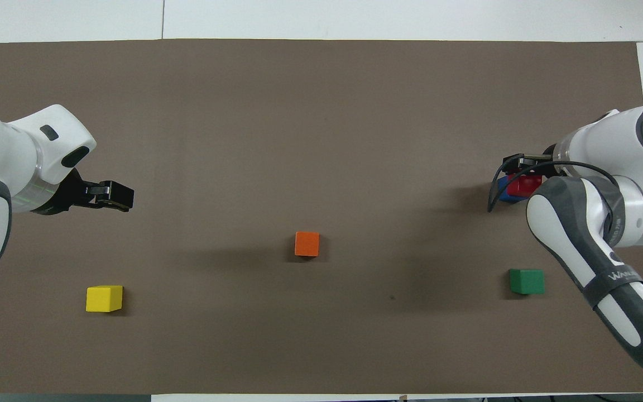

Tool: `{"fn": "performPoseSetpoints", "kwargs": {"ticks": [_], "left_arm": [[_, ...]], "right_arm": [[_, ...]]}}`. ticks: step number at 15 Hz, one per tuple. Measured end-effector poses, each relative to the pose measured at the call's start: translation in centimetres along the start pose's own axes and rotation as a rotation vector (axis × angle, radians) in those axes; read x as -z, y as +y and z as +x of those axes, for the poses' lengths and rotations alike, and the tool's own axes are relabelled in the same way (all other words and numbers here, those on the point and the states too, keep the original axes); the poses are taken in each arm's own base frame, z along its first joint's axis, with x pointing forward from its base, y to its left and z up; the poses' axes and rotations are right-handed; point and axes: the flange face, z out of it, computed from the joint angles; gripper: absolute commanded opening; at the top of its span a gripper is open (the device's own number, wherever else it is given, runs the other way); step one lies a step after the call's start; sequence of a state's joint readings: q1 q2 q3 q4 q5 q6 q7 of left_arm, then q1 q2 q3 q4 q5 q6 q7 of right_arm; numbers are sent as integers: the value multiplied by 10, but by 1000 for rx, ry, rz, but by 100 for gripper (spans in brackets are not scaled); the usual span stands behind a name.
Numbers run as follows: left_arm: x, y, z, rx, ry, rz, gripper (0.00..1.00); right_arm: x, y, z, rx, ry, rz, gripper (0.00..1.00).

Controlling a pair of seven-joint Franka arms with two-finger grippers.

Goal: Transfer red block to right arm and stack on blue block
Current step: 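Open the right gripper and raise it away from the stack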

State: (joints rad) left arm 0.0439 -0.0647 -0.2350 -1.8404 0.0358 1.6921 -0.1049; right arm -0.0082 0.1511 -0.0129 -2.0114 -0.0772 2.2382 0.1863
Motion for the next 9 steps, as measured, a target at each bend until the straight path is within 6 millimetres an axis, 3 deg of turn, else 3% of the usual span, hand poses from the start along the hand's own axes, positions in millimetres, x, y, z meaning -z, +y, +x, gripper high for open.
{"fn": "performPoseSetpoints", "kwargs": {"ticks": [3,9], "left_arm": [[0,0,0,0,0,0,100],[0,0,0,0,0,0,100]], "right_arm": [[62,3,2,-6,44,4,100],[153,9,-33,4,27,57,100]]}}
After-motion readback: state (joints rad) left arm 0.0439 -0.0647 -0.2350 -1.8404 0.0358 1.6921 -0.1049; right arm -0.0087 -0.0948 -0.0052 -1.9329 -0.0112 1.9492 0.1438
